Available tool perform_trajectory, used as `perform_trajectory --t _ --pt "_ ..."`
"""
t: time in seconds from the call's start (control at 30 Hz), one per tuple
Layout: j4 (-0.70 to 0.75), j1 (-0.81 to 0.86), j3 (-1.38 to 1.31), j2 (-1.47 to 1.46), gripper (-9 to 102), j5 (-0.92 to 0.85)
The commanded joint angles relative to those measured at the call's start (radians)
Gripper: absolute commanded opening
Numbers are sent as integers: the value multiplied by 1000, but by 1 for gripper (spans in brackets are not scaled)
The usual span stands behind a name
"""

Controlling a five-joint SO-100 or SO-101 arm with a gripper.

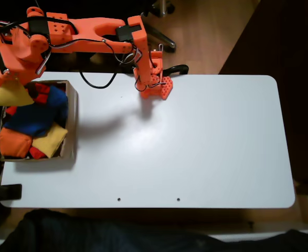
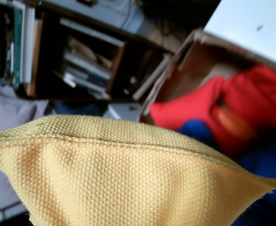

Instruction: Grasp a bag and put it in the box.

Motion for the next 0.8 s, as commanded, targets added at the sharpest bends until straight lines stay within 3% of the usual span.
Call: perform_trajectory --t 0.0,0.2,0.3,0.53,0.77 --pt "-20 25 -104 -2 17 -15" --pt "5 38 -121 -72 18 -63" --pt "28 35 -123 -98 25 -89" --pt "114 20 -123 -146 32 -153" --pt "195 8 -112 -173 53 -195"
